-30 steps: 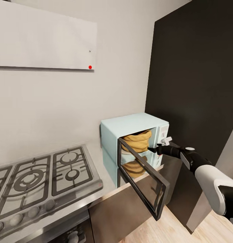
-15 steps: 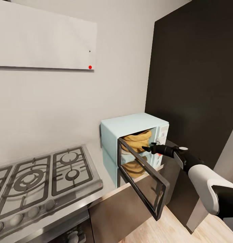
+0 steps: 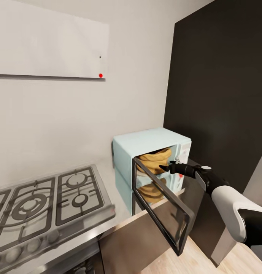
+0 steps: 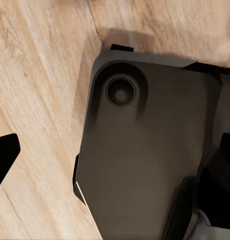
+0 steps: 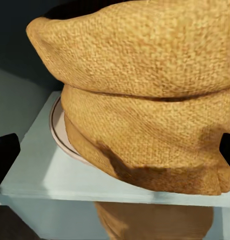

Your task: In the kitchen, take the popcorn bag from the countertop, put it into the microwave, and heat it until the popcorn is cooked so the cooked popcorn ends up inside the bag.

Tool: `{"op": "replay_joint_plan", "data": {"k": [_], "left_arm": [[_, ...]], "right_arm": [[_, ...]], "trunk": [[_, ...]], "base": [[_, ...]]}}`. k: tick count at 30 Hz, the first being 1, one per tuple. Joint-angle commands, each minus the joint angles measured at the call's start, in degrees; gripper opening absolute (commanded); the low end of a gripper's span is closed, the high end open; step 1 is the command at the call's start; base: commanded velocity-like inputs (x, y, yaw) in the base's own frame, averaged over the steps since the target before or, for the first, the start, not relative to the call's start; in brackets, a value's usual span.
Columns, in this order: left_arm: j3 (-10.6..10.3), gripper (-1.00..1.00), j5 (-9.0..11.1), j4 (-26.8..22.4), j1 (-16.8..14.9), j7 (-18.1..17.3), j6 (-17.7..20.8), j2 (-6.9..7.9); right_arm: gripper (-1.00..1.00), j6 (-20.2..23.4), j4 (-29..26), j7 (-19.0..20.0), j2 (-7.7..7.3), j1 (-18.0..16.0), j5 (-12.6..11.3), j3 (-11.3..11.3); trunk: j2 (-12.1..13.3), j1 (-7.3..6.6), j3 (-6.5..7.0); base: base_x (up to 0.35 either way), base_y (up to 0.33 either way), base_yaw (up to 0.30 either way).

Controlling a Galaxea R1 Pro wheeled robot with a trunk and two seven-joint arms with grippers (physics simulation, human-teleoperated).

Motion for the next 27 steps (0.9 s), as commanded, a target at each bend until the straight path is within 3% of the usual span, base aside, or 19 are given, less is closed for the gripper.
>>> {"op": "replay_joint_plan", "data": {"k": [1, 6, 9, 11, 27], "left_arm": [[0.25, 1.0, 0.34, -0.07, 0.01, 0.04, -0.12, -0.03], [0.25, 1.0, 0.34, -0.07, 0.01, 0.04, -0.12, -0.03], [0.25, 1.0, 0.34, -0.13, 0.02, 0.04, -0.12, -0.03], [0.25, 1.0, 0.34, -0.15, 0.02, 0.04, -0.12, -0.03], [0.25, 1.0, 0.34, -0.16, 0.0, 0.04, -0.12, -0.03]], "right_arm": [[1.0, 0.34, -0.08, 0.35, 0.04, -0.03, 0.52, -0.48], [1.0, 0.15, 0.35, 0.65, 0.27, -0.03, 0.55, -0.42], [1.0, -4.39, 3.88, 0.83, 1.0, -0.03, 0.6, -0.41], [1.0, -4.97, 4.18, 0.8, 1.07, -0.03, 0.58, -0.41], [1.0, -5.28, 4.93, 1.09, 1.14, -0.03, 0.71, -0.41]], "trunk": [[-0.04, 0.02, -0.07], [-0.04, 0.02, -0.07], [-0.04, 0.02, -0.07], [-0.04, 0.02, -0.07], [-0.04, 0.02, -0.07]], "base": [[0.157, 0.0, 0.0], [0.157, 0.0, 0.0], [0.158, 0.0, 0.0], [0.158, 0.0, 0.0], [0.125, 0.0, 0.0]]}}
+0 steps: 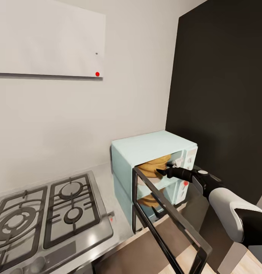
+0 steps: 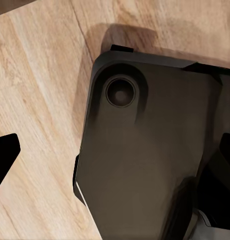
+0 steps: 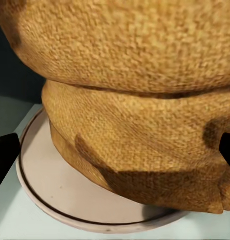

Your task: In the kitchen, take the popcorn bag from the countertop, put it into the microwave, and heat it until the popcorn is cooked so the cooked popcorn ends up inside the bag.

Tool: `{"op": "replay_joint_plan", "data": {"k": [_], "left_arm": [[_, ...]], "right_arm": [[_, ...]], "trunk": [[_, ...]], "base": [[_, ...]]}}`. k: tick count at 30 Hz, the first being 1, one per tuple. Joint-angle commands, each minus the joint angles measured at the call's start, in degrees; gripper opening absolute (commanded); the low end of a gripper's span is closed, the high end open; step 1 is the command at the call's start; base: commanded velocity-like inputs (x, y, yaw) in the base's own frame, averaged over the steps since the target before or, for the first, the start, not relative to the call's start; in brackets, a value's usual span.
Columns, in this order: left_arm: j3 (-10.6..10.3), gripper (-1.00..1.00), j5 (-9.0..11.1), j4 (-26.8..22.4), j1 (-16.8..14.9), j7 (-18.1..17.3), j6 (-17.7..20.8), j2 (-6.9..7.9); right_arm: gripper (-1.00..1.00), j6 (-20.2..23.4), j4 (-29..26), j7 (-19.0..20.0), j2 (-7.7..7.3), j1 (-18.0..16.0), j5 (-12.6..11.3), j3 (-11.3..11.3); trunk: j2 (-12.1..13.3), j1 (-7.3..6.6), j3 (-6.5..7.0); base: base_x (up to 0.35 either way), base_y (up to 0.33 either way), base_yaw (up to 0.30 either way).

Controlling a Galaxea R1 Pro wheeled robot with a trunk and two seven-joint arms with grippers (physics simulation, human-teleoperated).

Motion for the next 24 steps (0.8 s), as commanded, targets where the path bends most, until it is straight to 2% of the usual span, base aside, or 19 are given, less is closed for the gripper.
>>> {"op": "replay_joint_plan", "data": {"k": [1, 7, 11, 13, 24], "left_arm": [[0.25, 1.0, 0.34, -0.06, 0.02, 0.04, -0.12, -0.03], [0.21, 1.0, 0.34, -0.14, 0.02, 0.04, -0.12, -0.01], [0.19, 1.0, 0.32, -0.13, 0.03, 0.03, -0.12, 0.01], [0.23, 1.0, 0.33, -0.08, 0.01, 0.03, -0.12, -0.02], [0.34, 1.0, 0.34, -0.06, 0.01, 0.12, -0.12, -0.12]], "right_arm": [[1.0, -0.16, 0.09, 0.28, 0.04, -0.05, 0.59, -0.49], [1.0, -0.12, 0.17, 1.35, 0.14, -0.05, 0.49, -0.44], [1.0, -0.12, 0.5, 1.47, 1.32, -0.05, 0.6, -0.49], [1.0, -0.12, 0.51, 1.46, 1.4, -0.05, 0.83, -0.49], [1.0, -0.08, 0.18, 1.45, 0.72, -0.05, 1.02, -0.62]], "trunk": [[-0.05, 0.01, -0.06], [-0.05, 0.01, -0.06], [-0.05, 0.01, -0.06], [-0.05, 0.01, -0.06], [-0.05, 0.01, -0.06]], "base": [[0.007, 0.0, 0.0], [0.001, 0.0, 0.0], [0.0, 0.0, 0.0], [-0.096, 0.0, 0.0], [-0.323, 0.0, 0.0]]}}
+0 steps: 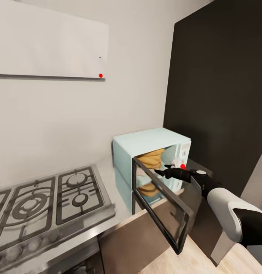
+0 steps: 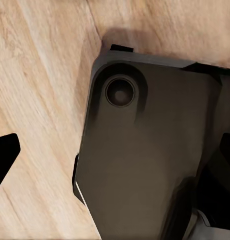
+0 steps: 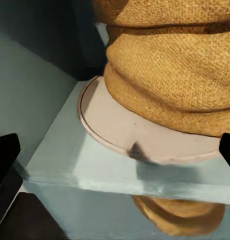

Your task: In the kitchen, take the popcorn bag from the countertop, put it into the microwave, and heat it until the popcorn is cooked so the cooked popcorn ends up inside the bag.

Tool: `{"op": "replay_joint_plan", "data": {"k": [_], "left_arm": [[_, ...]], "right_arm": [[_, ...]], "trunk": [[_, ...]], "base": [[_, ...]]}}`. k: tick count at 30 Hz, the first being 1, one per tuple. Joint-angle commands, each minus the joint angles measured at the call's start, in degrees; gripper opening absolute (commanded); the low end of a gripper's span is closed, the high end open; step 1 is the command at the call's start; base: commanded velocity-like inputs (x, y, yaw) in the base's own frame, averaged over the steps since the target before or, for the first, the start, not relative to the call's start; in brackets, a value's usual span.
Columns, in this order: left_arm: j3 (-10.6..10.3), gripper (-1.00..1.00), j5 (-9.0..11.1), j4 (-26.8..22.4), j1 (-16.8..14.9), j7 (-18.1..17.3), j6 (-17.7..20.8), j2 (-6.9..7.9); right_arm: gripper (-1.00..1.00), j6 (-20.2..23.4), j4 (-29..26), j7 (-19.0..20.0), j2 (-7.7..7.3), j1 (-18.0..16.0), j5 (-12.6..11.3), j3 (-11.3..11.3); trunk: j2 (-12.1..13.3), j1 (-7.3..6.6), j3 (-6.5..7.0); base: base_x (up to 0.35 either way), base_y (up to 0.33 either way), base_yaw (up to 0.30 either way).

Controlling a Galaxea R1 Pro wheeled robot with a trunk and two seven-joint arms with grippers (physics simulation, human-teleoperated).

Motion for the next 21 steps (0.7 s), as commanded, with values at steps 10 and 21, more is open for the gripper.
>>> {"op": "replay_joint_plan", "data": {"k": [10, 21], "left_arm": [[0.26, 1.0, 0.31, -0.05, 0.02, 0.02, -0.12, -0.02], [0.34, 1.0, 0.33, 0.18, 0.02, 0.02, -0.19, 0.01]], "right_arm": [[1.0, -0.21, -0.6, -0.49, -0.11, -0.05, 0.68, -0.61], [1.0, 0.4, 8.96, -8.31, -5.04, -0.05, 0.47, -0.38]], "trunk": [[-0.06, -0.03, -0.07], [-0.06, -0.03, -0.07]], "base": [[-0.344, 0.0, 0.0], [-0.344, 0.0, 0.0]]}}
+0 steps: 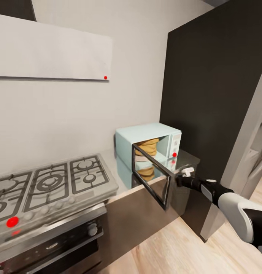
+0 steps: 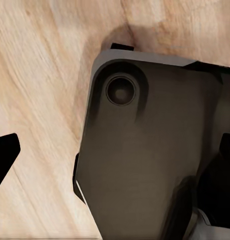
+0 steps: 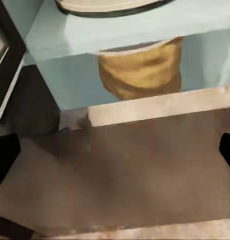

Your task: In the kitchen, take the popcorn bag from the countertop, put it into the microwave, and heat it until the popcorn is cooked so the cooked popcorn ends up inside the bag.

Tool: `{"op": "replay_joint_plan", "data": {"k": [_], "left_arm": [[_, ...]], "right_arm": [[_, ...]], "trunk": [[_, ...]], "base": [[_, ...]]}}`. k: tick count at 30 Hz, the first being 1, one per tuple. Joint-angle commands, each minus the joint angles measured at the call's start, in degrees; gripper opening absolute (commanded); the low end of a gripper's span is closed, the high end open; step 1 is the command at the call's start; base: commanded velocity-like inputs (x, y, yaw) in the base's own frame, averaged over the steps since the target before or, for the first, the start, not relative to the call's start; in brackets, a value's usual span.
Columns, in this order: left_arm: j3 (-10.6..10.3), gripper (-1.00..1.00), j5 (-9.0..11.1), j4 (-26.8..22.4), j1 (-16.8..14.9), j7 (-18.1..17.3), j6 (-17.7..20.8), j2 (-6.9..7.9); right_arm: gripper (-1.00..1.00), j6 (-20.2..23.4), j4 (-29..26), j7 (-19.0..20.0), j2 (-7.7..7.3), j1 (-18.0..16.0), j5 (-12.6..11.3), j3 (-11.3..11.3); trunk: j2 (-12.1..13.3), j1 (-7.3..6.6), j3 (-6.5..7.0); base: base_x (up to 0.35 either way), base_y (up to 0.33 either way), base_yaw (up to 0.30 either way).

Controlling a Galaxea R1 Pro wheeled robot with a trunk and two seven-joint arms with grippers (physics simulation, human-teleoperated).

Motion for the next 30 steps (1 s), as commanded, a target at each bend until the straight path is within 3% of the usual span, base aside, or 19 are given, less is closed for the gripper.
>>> {"op": "replay_joint_plan", "data": {"k": [1, 5, 9, 10, 14, 19, 25, 30], "left_arm": [[0.27, 1.0, 0.33, -0.05, 0.0, 0.03, -0.14, -0.05], [0.2, 1.0, 0.33, -0.04, 0.0, 0.03, -0.14, -0.06], [0.19, 1.0, 0.36, 0.03, 0.01, 0.02, -0.14, 0.0], [0.19, 1.0, 0.37, 0.04, 0.02, 0.03, -0.14, 0.01], [0.26, 1.0, 0.41, 0.05, 0.0, -0.01, -0.14, 0.01], [0.27, 1.0, 0.42, 0.05, 0.03, -0.04, -0.14, 0.02], [0.27, 1.0, 0.42, 0.05, 0.0, -0.05, -0.14, 0.07], [0.31, 1.0, 0.42, -0.11, 0.0, 0.03, -0.13, -0.04]], "right_arm": [[1.0, -0.1, 2.22, -0.65, -0.78, -0.05, 0.56, -0.5], [1.0, 0.05, 4.55, -1.85, -3.98, 1.68, 1.81, -0.29], [1.0, -0.02, 4.82, -3.72, -5.73, 7.92, 2.65, -0.25], [1.0, -0.19, 4.84, -5.97, -5.89, 10.73, 2.71, -0.26], [1.0, 0.53, 4.98, -13.91, -5.48, 16.64, 2.69, -0.27], [1.0, 3.51, 5.08, -18.1, -5.03, 24.32, 2.6, -0.3], [1.0, 3.74, 5.14, -21.78, -4.7, 39.81, 2.47, -0.4], [1.0, 4.25, 5.18, -26.95, -4.76, 41.47, 2.36, -0.43]], "trunk": [[-0.05, -0.04, -0.06], [-0.05, -0.04, -0.06], [-0.05, -0.04, -0.06], [-0.05, -0.04, -0.06], [-0.05, -0.04, -0.06], [-0.05, -0.04, -0.06], [-0.05, -0.04, -0.06], [-0.05, -0.04, -0.06]], "base": [[-0.345, 0.0, 0.0], [-0.345, 0.0, 0.0], [-0.345, 0.0, 0.0], [-0.345, 0.0, 0.0], [-0.345, 0.0, 0.0], [-0.335, 0.0, 0.0], [-0.066, 0.0, 0.0], [0.0, 0.0, 0.0]]}}
